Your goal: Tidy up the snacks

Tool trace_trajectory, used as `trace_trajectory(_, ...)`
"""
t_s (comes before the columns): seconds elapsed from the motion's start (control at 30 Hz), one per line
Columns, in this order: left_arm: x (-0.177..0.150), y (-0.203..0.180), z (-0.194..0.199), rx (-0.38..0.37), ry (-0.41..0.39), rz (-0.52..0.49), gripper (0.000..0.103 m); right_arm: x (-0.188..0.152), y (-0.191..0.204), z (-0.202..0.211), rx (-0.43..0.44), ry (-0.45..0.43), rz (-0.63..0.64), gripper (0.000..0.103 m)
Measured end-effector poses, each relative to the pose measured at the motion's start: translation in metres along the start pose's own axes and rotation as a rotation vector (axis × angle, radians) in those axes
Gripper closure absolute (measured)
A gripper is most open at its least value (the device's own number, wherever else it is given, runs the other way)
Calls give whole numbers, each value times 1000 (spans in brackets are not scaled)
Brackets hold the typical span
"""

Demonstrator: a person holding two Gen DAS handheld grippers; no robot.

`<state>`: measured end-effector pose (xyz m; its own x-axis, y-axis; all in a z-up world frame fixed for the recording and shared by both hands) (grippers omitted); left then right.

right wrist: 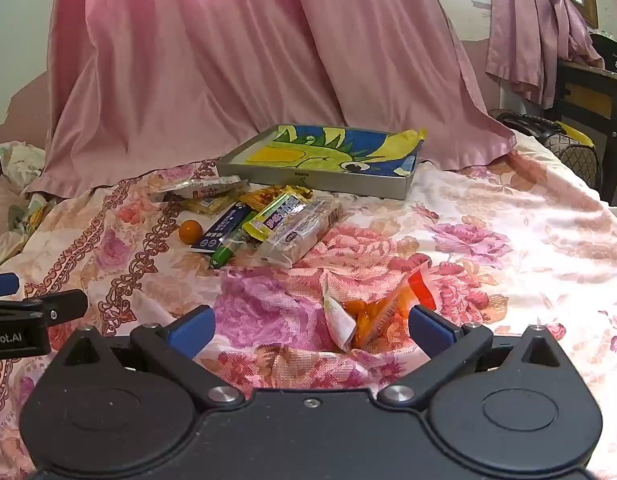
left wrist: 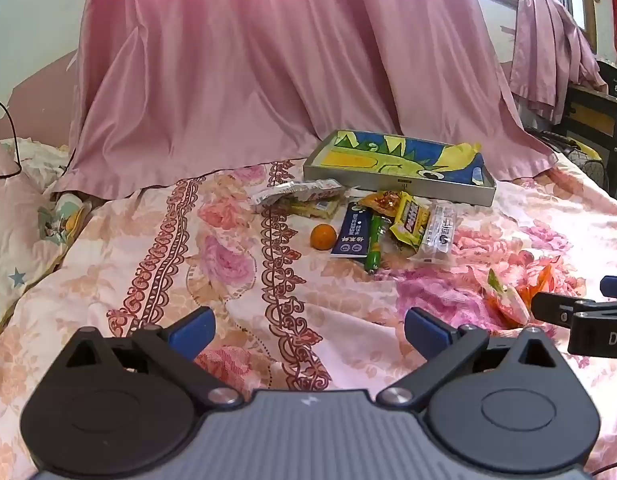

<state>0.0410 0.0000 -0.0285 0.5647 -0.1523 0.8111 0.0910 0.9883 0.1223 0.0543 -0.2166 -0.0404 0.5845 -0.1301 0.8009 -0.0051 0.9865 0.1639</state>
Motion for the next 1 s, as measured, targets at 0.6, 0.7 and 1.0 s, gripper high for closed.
trace_trajectory(0.6,0,0,0,3,4,-6,0,-1,-2,-2,2,6,-4,1)
trace_trajectory(0.7,0,0,0,3,4,-6,0,-1,-1,-2,2,6,-5,1)
trace_trajectory(1.0,0,0,0,2,6,-7,0,0,0,-2,2,10,-5,1)
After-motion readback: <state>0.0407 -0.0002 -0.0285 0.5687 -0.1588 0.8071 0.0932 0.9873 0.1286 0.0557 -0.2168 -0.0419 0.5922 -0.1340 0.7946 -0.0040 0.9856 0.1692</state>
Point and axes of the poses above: each gripper's, at about its wrist camera, not at the fingertips, and z roughly against the way its jaws point, y to its left, x to its top, the point moved 5 cm from there along -z, roughly the way its jaws point, and after that the axes turned 7 degrees about -z, right-handed, at the moved point
